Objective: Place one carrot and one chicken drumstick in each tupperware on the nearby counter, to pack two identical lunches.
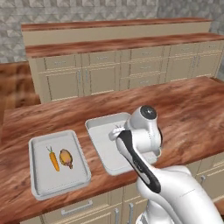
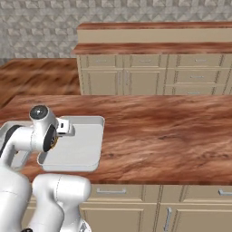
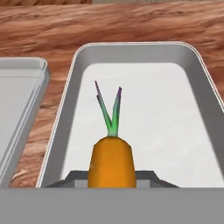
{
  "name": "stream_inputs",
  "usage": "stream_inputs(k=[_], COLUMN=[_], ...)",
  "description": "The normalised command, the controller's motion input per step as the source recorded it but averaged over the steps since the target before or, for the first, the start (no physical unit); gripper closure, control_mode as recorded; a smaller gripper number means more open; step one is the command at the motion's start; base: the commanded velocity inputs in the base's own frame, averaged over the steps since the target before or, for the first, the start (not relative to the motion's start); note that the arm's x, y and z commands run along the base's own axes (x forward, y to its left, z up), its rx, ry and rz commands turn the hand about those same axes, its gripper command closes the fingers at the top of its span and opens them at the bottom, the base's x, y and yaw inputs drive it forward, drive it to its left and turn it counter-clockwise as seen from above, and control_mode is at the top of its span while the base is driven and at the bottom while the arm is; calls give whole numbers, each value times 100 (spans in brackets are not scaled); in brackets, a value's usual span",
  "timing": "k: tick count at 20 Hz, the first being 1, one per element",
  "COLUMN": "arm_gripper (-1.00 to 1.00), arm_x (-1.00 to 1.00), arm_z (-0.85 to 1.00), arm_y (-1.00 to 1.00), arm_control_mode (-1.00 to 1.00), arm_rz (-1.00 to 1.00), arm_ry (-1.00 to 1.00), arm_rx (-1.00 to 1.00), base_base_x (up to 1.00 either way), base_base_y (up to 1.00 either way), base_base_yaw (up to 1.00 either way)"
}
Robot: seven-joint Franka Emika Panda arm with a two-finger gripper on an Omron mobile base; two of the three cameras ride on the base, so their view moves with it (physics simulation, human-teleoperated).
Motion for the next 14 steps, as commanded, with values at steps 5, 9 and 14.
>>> stream_inputs(k=[5, 9, 14], arm_gripper=[100, 100, 100], arm_x=[45, 43, 42], arm_z=[-34, -32, -28], arm_y=[15, 12, 7], arm_control_mode=[-100, -100, -100], arm_rz=[-3, -2, -2], arm_ry=[4, 5, 4], arm_rx=[0, 0, 0], base_base_x=[0, 0, 0], base_base_y=[0, 0, 0], base_base_yaw=[0, 0, 0])
